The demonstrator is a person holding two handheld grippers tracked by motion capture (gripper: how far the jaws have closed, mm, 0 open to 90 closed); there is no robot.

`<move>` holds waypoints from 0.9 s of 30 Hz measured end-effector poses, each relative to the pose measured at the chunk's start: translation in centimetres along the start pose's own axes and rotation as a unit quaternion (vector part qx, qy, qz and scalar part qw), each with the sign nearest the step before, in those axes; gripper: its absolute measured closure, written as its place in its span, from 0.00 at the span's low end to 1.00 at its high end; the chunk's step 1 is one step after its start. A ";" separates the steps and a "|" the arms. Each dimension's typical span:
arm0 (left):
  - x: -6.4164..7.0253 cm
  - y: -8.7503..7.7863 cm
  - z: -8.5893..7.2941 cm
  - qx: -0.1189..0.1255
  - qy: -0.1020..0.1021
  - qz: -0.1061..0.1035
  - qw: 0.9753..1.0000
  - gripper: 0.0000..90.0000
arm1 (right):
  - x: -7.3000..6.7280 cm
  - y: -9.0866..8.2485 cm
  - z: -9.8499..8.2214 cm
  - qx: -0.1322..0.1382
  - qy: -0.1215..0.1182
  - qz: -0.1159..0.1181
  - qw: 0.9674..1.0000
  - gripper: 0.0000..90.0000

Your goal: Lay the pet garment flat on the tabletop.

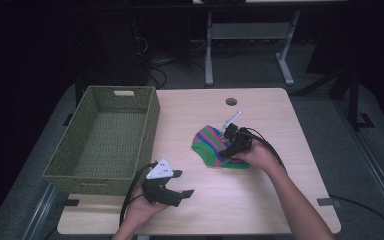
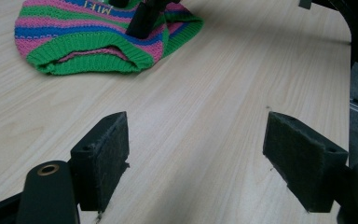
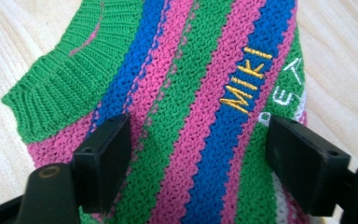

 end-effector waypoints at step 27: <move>0.1 0.0 0.0 0.001 -0.001 0.000 1.000 0.25 | 0.3 -1.8 0.5 0.005 -0.015 -0.014 1.000 0.83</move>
Point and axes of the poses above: each handheld gripper's, and its own axes: y roughly forward along the jaws, z roughly out of its top, x roughly to its right, the point moved 2 cm from there along y, roughly forward along the jaws, and after that the axes turned 7 degrees about -y, right-handed, at the moved point
